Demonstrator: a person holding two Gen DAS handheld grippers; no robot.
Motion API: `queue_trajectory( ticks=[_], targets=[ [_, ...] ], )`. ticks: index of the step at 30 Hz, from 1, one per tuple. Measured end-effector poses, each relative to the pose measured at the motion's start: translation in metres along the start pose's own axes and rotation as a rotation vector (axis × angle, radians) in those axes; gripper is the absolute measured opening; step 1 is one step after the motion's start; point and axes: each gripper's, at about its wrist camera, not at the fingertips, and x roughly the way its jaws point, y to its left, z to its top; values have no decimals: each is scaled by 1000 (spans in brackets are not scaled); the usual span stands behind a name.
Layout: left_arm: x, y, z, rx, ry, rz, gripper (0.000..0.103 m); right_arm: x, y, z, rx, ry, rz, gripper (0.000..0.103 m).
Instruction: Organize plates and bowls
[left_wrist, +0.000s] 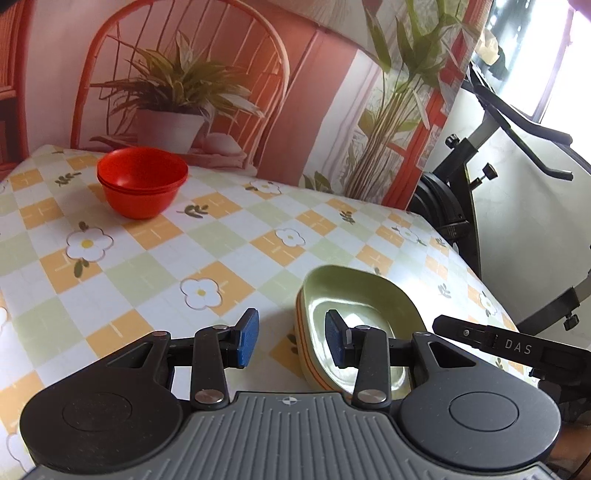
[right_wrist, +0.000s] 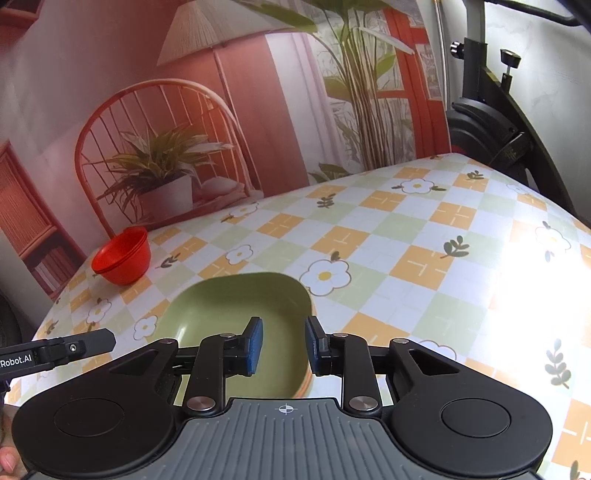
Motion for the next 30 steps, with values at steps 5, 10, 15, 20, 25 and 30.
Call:
queue_trajectory(
  ticks=[5,10,15,20,25,30],
  targets=[
    [-27,24,22,44,-66,67,41,-3,20,19,33,-1,41,25],
    [-51,55,45,62,-118,140,41,4,48,33,39,11,88,25],
    [-70,82,63,95,-140,209,41,19,78,49,55,35,133,25],
    [-85,103,85,133,-181,280,41,37,117,64,9,41,159,26],
    [-87,114,102,179,-191,323,42,62,158,75,-52,41,186,26],
    [-72,136,123,106,-180,294,41,87,198,84,-139,34,209,29]
  ],
)
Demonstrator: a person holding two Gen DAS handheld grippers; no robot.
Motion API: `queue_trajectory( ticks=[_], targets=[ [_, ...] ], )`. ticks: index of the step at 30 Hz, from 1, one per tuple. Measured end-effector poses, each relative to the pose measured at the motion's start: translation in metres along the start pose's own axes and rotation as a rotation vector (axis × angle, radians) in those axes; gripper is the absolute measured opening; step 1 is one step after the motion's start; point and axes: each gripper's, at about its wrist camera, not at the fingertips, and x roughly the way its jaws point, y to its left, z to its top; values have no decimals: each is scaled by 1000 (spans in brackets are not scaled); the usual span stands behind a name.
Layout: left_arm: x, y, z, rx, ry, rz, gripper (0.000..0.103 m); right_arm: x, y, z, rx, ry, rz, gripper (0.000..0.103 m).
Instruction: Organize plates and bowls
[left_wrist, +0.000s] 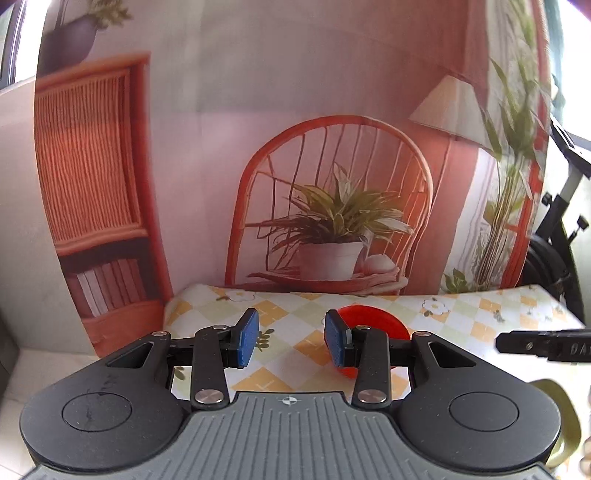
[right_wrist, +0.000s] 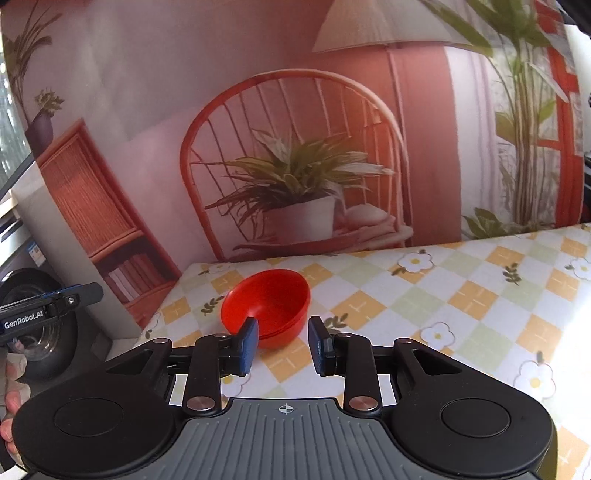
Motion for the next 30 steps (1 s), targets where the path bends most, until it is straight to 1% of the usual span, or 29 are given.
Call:
queue_trajectory(
  ticks=[2,4,8,10,14,20,23,26,30],
  targets=[
    [13,2,2,-12,17,-13,41,11,11,5,-30,-2,7,30],
    [27,0,1,3,25,-19,41,24,20,10,-55,-1,16,30],
    [52,-1,-2,-11,65,-20,41,54,22,18,-57,25,43,30],
    [66,-2,-4,-23,84,-33,41,71,18,20,-39,45,21,32],
    [97,-8,-7,-30,126,-30,41,102,8,21,11,60,-29,32],
    [144,-10,-18,-121,204,-56,41,138,-8,18,77,90,-98,32],
    [156,-9,-26,-165,213,-69,41,150,-12,17,81,97,-107,32],
    [164,-14,-30,-156,218,-72,41,161,-14,13,73,110,-128,32],
    [172,-17,-33,-156,236,-76,41,171,-19,7,108,134,-129,29]
  ],
)
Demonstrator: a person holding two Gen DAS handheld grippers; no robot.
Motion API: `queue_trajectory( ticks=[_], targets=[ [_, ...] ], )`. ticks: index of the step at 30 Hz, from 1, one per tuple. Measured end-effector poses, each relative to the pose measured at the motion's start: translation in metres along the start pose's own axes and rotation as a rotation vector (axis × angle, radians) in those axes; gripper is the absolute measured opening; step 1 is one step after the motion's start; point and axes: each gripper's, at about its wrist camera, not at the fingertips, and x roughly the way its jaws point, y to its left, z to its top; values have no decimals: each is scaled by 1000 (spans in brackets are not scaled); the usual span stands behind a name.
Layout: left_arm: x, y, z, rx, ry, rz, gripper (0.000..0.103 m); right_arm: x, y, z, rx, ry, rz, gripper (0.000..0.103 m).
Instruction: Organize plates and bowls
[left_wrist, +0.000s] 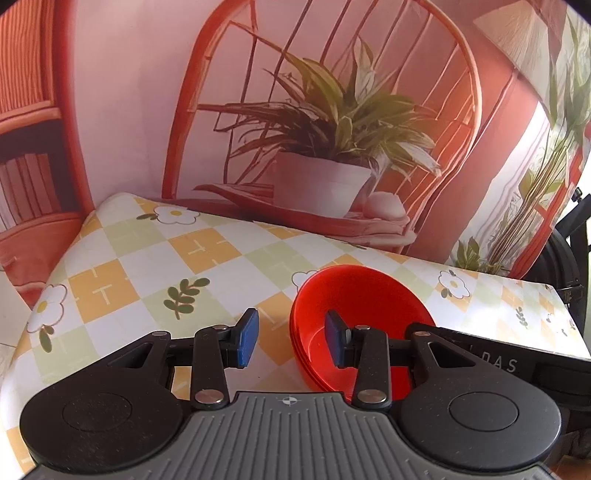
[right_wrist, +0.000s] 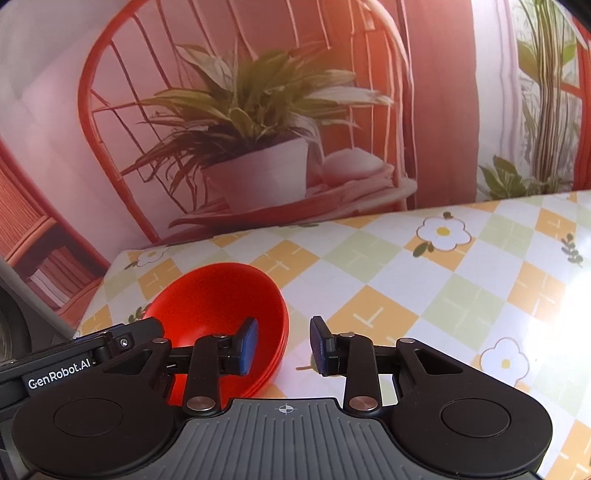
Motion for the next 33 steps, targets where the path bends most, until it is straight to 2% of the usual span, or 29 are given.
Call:
queue_trajectory(
  ticks=[2,6,9,11,21,33],
  targets=[
    [4,2,-1,-19,12,-5,40,2,0,-3,-3,6,3,28],
    [6,1,-4,-16,14,1,23,4,1,-7,-5,17,20,23],
    [4,1,-8,-18,14,-14,20,3,3,-10,-13,26,31,16],
    [0,0,-10,-21,8,-23,16,1,4,-11,-21,26,35,16],
    [-25,-7,-31,-24,-16,3,16,-18,2,-25,-6,43,69,15],
    [-96,-28,-42,-1,-96,22,16,-91,4,-35,-31,-28,146,15]
  ],
)
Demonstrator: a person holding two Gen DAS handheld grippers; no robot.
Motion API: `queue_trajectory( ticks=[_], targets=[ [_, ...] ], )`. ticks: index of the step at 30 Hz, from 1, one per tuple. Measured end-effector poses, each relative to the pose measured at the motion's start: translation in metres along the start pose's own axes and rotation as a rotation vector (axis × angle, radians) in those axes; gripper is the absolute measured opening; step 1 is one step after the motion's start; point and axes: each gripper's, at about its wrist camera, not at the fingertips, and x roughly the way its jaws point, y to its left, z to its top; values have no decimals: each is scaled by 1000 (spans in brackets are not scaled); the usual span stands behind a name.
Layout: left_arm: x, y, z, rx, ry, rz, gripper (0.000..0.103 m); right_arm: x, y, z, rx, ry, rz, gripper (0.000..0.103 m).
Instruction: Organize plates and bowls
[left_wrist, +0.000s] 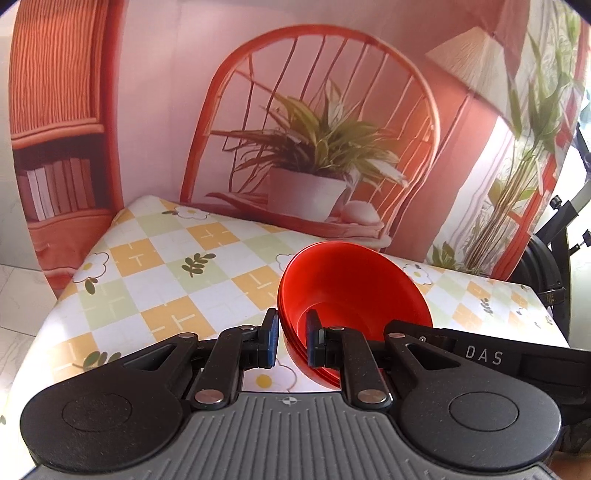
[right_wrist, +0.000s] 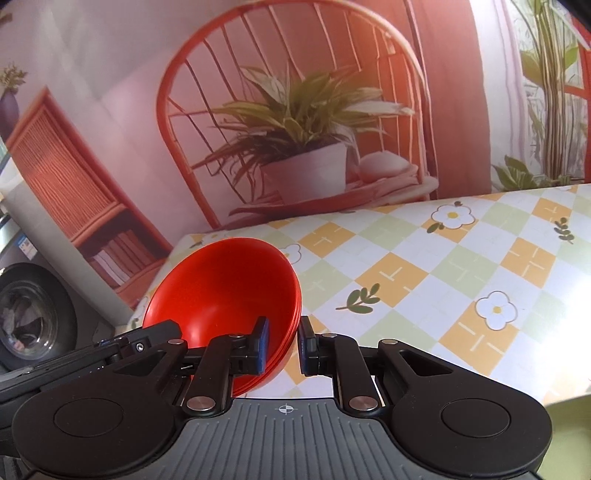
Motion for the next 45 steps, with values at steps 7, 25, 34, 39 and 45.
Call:
queue_trajectory(
  ticks=[7,25,34,39,45],
  targets=[
    [-33,-36,-7,38,-19,-11,16,-53,-18,-5,9,-55,20,15],
    [-53,-154,-50,138,25,-176,18,-167,-135,-36,134,-170,-27,15],
    [-42,-179,-74,133,102,-237,19,-187,-177,-59,201,-223,-61,15],
    [-34,-184,-83,135,133,-243,19,-187,-187,-73,230,-221,-77,15],
    [-28,-181,-90,128,170,-242,19,-184,-190,-83,235,-205,-84,15]
  ],
)
